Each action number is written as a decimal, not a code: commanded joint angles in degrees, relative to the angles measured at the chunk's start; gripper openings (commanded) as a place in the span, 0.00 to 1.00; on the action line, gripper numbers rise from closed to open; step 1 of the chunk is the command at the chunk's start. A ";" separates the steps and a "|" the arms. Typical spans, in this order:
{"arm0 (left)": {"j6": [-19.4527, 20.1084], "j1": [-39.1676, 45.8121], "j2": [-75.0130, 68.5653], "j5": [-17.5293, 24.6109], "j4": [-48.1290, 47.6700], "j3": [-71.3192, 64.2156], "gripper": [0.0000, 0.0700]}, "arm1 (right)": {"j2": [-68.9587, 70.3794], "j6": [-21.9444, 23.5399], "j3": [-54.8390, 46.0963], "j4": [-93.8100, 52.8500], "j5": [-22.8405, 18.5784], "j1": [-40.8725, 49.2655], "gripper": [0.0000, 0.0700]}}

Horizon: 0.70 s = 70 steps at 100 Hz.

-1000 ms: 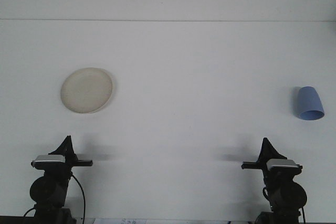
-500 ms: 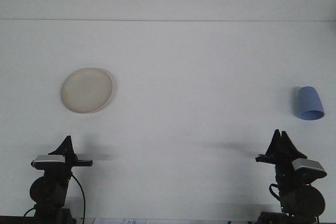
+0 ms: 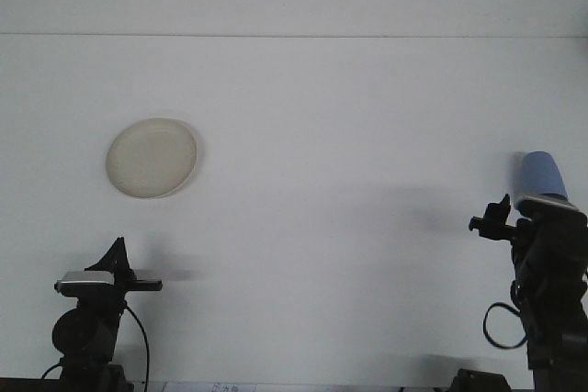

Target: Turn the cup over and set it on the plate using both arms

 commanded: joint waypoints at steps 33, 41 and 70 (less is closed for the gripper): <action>0.07 0.07 -0.04 -0.22 0.61 -1.07 0.02 | 16.63 -4.42 0.92 2.14 -6.34 -18.47 0.69; 0.07 0.07 -0.04 -0.22 0.61 -1.07 0.02 | 19.43 -6.75 0.63 4.83 -7.50 -20.68 0.69; 0.07 0.07 -0.04 -0.22 0.61 -1.07 0.02 | 28.41 -12.92 0.55 13.66 -17.77 -28.39 0.68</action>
